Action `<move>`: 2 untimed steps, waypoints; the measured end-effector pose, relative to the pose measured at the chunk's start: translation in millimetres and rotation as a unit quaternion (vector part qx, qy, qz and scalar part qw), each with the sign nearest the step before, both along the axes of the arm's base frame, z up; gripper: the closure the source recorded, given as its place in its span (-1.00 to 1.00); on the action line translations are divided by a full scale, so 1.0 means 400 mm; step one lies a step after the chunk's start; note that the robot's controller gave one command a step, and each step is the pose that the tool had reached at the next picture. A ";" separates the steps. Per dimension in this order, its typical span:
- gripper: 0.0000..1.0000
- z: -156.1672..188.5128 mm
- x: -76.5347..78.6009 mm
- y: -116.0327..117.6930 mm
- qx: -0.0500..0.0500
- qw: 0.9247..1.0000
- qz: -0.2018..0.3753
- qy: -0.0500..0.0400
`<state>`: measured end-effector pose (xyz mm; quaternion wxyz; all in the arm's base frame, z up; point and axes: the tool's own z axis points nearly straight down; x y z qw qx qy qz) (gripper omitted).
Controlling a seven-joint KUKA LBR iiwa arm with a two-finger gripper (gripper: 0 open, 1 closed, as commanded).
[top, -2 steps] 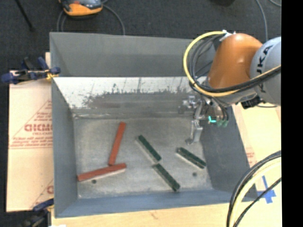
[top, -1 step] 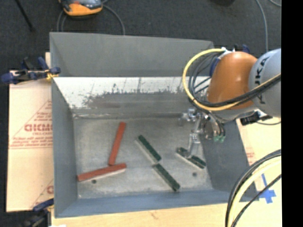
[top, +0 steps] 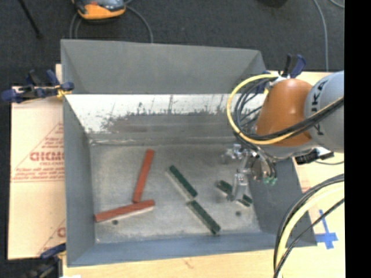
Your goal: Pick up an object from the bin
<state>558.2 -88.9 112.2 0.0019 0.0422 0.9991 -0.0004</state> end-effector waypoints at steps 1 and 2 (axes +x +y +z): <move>1.00 -0.083 -0.047 0.011 0.000 1.000 0.020 0.000; 1.00 -0.083 -0.047 0.011 0.000 1.000 0.020 0.000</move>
Offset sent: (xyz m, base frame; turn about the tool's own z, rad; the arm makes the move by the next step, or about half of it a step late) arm 0.0000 0.0000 0.0000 0.0000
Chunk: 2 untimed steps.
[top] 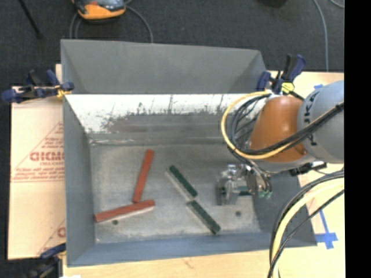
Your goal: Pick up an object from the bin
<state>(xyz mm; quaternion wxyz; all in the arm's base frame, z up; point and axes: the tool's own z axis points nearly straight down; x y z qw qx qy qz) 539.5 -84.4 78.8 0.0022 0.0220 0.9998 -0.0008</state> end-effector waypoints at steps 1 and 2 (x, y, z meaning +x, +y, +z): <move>1.00 0.107 -0.013 0.009 0.001 1.000 0.005 0.005; 1.00 0.410 0.057 -0.019 0.000 1.000 0.016 0.000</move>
Offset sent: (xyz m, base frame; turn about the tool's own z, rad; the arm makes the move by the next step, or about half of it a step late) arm 0.0218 -0.0062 0.1632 -0.0347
